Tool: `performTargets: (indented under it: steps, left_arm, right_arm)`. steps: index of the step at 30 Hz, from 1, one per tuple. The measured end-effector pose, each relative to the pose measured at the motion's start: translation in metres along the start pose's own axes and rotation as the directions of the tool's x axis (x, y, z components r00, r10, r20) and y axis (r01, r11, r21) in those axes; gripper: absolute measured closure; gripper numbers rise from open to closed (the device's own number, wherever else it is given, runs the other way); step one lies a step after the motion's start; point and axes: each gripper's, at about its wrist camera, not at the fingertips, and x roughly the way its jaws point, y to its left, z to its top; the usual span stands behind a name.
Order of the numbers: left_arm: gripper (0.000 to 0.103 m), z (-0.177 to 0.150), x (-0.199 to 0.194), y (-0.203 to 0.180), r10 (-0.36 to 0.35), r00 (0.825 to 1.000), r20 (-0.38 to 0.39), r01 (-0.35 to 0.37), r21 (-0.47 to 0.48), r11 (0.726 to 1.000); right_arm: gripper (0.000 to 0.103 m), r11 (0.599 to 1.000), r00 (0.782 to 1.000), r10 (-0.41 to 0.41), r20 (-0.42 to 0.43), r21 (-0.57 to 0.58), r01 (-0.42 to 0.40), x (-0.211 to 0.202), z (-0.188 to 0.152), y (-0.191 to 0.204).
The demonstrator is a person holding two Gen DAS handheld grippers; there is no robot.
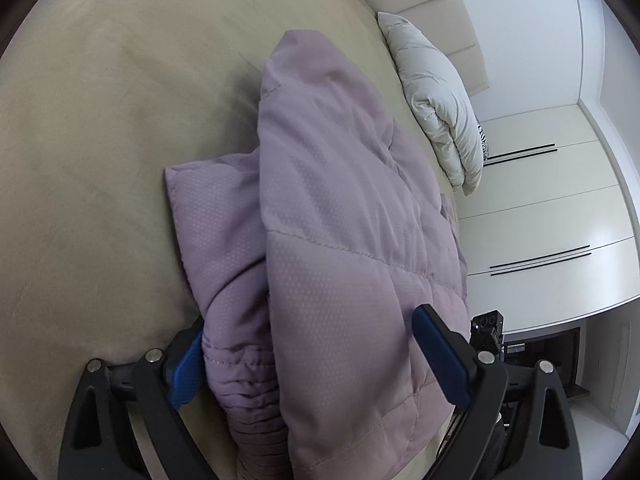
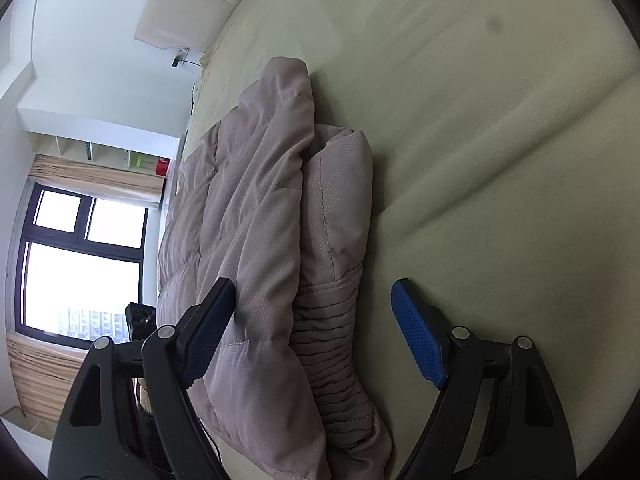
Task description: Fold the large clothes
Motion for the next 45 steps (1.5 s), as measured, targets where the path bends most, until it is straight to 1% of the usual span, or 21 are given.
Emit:
performTargets:
  steps: [3,8,14,18,20,22,23,24,25,26,28,30,34,35,37,39,40,42,43,44,45]
  left_arm:
    - [0.010,0.000,-0.002,0.003,-0.033,0.999,-0.010,0.033,-0.002,0.999]
    - [0.010,0.002,-0.004,0.007,-0.026,1.000,-0.014,0.026,-0.027,0.999]
    - [0.010,0.002,-0.007,0.012,-0.043,0.999,-0.019,0.042,-0.033,0.999]
    - [0.010,0.003,-0.007,0.011,-0.015,1.000,-0.018,0.014,-0.038,0.999]
    - [0.016,0.003,-0.011,0.011,0.013,1.000,-0.013,-0.014,-0.066,0.998]
    - [0.016,0.001,-0.020,0.008,0.050,0.999,0.008,-0.050,-0.061,0.997]
    - [0.016,-0.001,-0.023,0.007,0.071,0.997,0.011,-0.071,-0.036,0.997]
    - [0.016,-0.002,-0.022,0.008,0.076,0.997,0.005,-0.076,-0.024,0.997]
    - [0.016,-0.003,-0.020,0.010,0.073,0.997,0.002,-0.073,-0.024,0.997]
    - [0.016,-0.002,-0.019,0.012,0.067,0.998,-0.002,-0.067,-0.031,0.997]
    - [0.015,0.002,-0.015,0.015,0.033,0.999,-0.013,-0.034,-0.054,0.998]
    - [0.015,0.007,-0.010,0.015,0.004,1.000,-0.028,-0.006,-0.067,0.998]
    - [0.016,0.008,-0.002,0.011,-0.010,0.999,-0.044,0.008,-0.059,0.998]
    - [0.018,0.007,-0.001,0.011,-0.021,0.999,-0.044,0.019,-0.062,0.998]
    - [0.027,0.004,0.003,0.011,-0.048,0.998,-0.051,0.044,-0.068,0.997]
    - [0.037,0.001,0.008,0.008,-0.068,0.996,-0.053,0.063,-0.079,0.995]
    - [0.039,0.000,0.008,0.009,-0.074,0.996,-0.049,0.070,-0.081,0.994]
    - [0.048,-0.003,0.006,0.008,-0.082,0.996,-0.036,0.079,-0.075,0.994]
    - [0.051,-0.006,0.003,0.009,-0.094,0.995,-0.029,0.092,-0.073,0.993]
    - [0.056,-0.008,0.002,0.008,-0.102,0.995,-0.023,0.100,-0.071,0.992]
    - [0.060,-0.011,-0.002,0.008,-0.110,0.994,-0.015,0.108,-0.066,0.992]
  right_arm:
    - [0.023,1.000,1.000,-0.010,-0.007,0.003,0.010,-0.003,0.004,-0.001]
    - [0.023,1.000,1.000,-0.020,0.002,0.018,0.020,0.003,0.012,0.000]
    - [0.023,0.999,0.999,-0.045,-0.029,0.001,0.045,0.021,0.017,0.012]
    - [0.023,0.995,0.995,-0.097,-0.019,-0.030,0.096,0.026,0.020,0.025]
    - [0.023,0.991,0.992,-0.129,-0.009,-0.044,0.129,0.023,0.020,0.031]
    - [0.023,0.987,0.988,-0.151,-0.010,-0.055,0.150,0.022,0.022,0.032]
    - [0.023,0.988,0.990,-0.143,-0.017,-0.058,0.142,0.021,0.023,0.032]
    - [0.023,0.990,0.991,-0.132,-0.026,-0.060,0.131,0.022,0.023,0.031]
    - [0.023,0.993,0.993,-0.109,-0.040,-0.057,0.107,0.024,0.023,0.029]
    - [0.023,0.997,0.996,-0.068,-0.059,-0.045,0.065,0.028,0.023,0.026]
    - [0.023,0.999,0.997,-0.013,-0.074,-0.040,0.010,0.036,0.022,0.022]
    - [0.022,0.998,0.996,0.011,-0.084,-0.062,-0.016,0.045,0.020,0.028]
    - [0.022,0.994,0.992,0.025,-0.120,-0.104,-0.037,0.061,0.016,0.043]
    - [0.022,0.994,0.992,0.026,-0.124,-0.104,-0.039,0.063,0.017,0.044]
    - [0.022,0.993,0.990,0.033,-0.135,-0.108,-0.048,0.067,0.016,0.048]
    - [0.022,0.990,0.989,0.017,-0.147,-0.138,-0.038,0.070,0.012,0.056]
    - [0.022,0.988,0.989,0.006,-0.149,-0.154,-0.029,0.070,0.010,0.059]
    - [0.025,0.985,0.990,-0.010,-0.143,-0.174,-0.015,0.068,0.007,0.063]
    - [0.031,0.982,0.990,-0.011,-0.137,-0.188,-0.016,0.066,0.006,0.066]
    - [0.040,0.979,0.992,-0.012,-0.127,-0.203,-0.014,0.064,0.005,0.070]
    - [0.046,0.976,0.994,-0.007,-0.113,-0.216,-0.018,0.060,0.004,0.072]
